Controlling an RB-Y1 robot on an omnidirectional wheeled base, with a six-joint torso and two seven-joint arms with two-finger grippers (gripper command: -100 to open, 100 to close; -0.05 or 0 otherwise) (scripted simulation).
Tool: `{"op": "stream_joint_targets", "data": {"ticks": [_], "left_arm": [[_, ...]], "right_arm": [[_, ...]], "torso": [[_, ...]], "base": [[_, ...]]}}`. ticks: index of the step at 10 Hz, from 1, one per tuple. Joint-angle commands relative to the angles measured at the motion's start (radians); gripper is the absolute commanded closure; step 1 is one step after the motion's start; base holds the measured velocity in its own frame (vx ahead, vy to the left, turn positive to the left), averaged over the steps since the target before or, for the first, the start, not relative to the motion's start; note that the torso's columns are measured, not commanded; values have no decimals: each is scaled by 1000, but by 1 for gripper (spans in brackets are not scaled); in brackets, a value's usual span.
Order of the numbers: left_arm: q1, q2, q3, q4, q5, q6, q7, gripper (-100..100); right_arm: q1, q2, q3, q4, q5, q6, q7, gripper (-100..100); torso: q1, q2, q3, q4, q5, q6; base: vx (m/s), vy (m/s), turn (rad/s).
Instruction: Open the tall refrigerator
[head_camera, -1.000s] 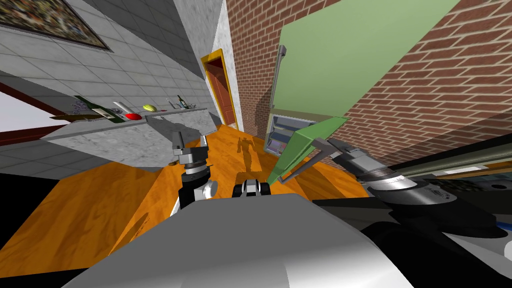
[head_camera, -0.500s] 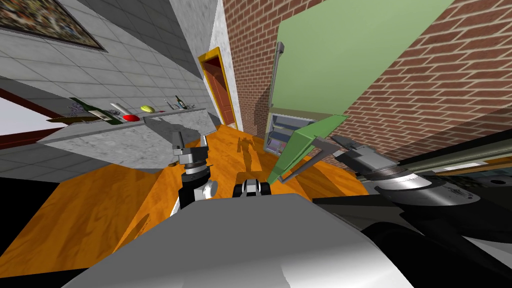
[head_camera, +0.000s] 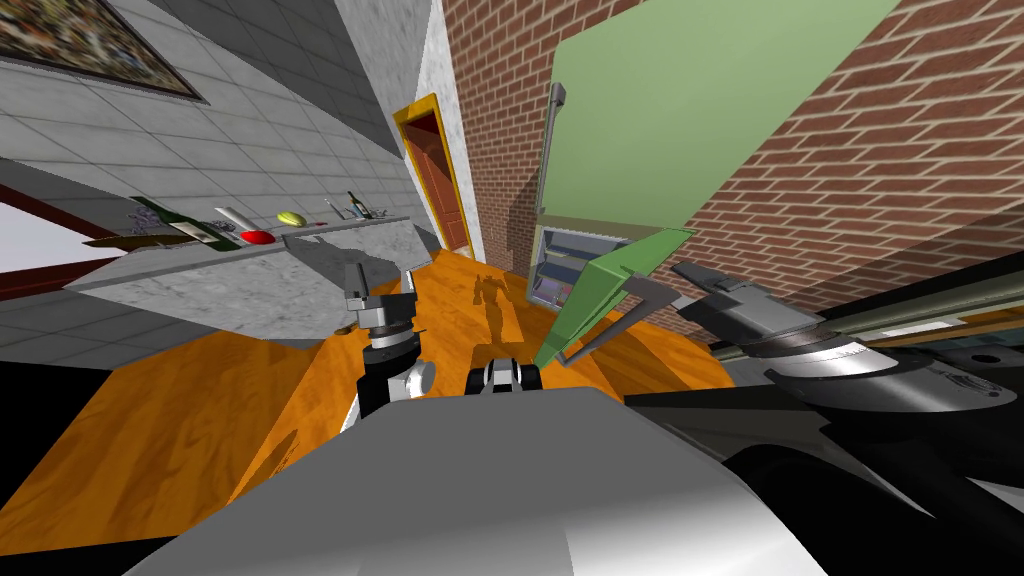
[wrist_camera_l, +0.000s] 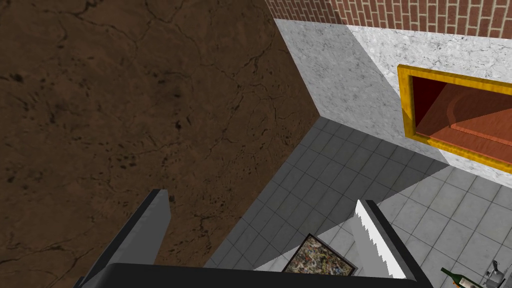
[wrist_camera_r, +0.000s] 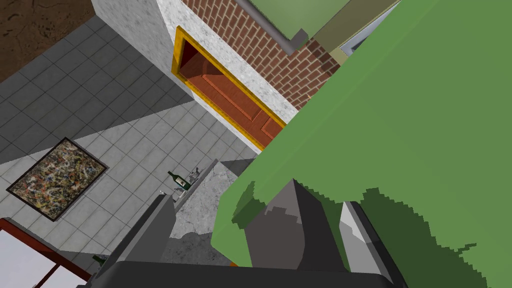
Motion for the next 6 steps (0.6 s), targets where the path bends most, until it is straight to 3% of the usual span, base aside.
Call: {"op": "stream_joint_targets", "data": {"ticks": [1, 5, 6], "left_arm": [[0, 0, 0, 0, 0, 0, 0, 0], [0, 0, 0, 0, 0, 0, 0, 0], [0, 0, 0, 0, 0, 0, 0, 0]], "right_arm": [[-6, -4, -3, -17, -4, -4, -1, -100], [2, -7, -1, -5, 1, 11, -3, -100], [5, -6, -1, 0, 2, 13, -4, 0]], "torso": [[0, 0, 0, 0, 0, 0], [1, -2, -1, -1, 0, 0], [-3, -2, -1, -2, -2, 0]], "base": [[-16, -12, 3], [21, 11, 18], [5, 1, 15]]}}
